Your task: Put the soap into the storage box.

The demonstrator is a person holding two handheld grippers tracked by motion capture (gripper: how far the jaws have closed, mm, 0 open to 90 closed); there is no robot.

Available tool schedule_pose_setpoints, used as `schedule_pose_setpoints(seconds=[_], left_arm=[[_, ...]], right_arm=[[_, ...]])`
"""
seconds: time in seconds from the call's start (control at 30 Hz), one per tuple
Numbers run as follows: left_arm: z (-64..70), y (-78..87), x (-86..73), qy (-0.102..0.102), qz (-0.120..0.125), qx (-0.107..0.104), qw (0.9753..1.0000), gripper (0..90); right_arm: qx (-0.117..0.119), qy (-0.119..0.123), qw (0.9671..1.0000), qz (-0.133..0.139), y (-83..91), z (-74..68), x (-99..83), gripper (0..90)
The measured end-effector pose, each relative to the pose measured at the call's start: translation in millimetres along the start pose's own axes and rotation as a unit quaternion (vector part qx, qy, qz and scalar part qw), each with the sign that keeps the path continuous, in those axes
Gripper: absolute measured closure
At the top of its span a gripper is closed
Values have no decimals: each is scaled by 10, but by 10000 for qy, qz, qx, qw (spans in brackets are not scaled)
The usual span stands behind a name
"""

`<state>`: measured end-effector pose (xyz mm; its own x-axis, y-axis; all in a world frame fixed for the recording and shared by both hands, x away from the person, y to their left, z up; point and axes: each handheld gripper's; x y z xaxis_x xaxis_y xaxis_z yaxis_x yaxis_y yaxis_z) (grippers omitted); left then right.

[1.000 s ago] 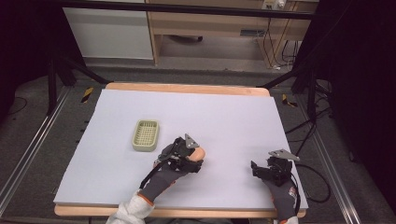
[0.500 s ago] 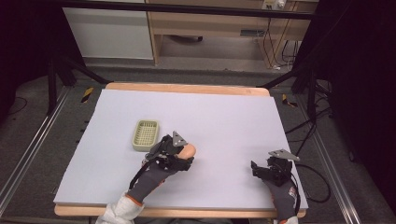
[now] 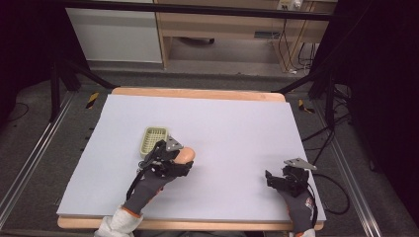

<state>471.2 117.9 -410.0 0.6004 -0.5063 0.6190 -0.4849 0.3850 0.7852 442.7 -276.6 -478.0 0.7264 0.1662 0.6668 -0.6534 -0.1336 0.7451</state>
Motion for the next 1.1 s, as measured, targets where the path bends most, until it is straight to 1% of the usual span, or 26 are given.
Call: schedule_pose_setpoints(seconds=[0.1,0.2,0.23,0.27,0.3,0.43,0.47,0.53,0.6,0.63,0.77,0.8,0.83,0.87,1.03,1.1], left_arm=[[-54,15,-4,45,5,52,10000,316],[-113,23,-6,143,47,118,9998,317],[-113,23,-6,143,47,118,9998,316],[-154,23,-8,211,78,144,9996,317],[-154,23,-8,211,78,144,9996,317],[-224,22,-4,220,30,206,9995,317],[-232,15,0,265,58,226,9994,317],[-261,16,7,260,45,241,9994,317],[-284,15,14,321,93,255,9991,316],[-302,20,17,297,54,272,9992,317],[-350,5,24,385,97,330,9987,316],[-369,8,26,363,58,347,9987,317],[-386,4,32,409,87,375,9984,317],[-395,7,35,406,84,396,9984,317],[-446,46,53,480,154,443,9977,317],[-463,53,55,480,159,467,9976,317]], right_arm=[[13,3,10000,5,10,-4,-1,82],[23,26,10000,32,20,-1,-4,82],[23,26,10000,32,20,-1,-4,82],[34,31,10000,24,21,-8,-2,82],[34,31,10000,24,21,-8,-2,82],[39,59,10000,23,19,-23,0,82],[36,82,10000,18,18,-24,1,82],[42,92,9999,25,18,-24,1,82],[47,92,9999,27,18,-24,2,82],[51,79,10000,20,18,-27,2,82],[49,102,9999,30,14,-26,4,82],[49,104,9999,31,14,-26,4,82],[48,105,9999,31,14,-26,4,82],[59,68,10000,26,17,-29,4,82],[64,71,10000,26,14,-26,5,82],[66,68,10000,20,13,-27,5,82]])
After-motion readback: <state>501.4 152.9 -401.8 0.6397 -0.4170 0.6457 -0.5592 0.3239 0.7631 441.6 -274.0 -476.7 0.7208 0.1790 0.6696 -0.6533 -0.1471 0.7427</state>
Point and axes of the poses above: each handheld gripper's, and its own axes: y roughly backward along the jaws, x roughly out of its top, z roughly to its right, and after that the axes turned 8 degrees about -z, right-handed
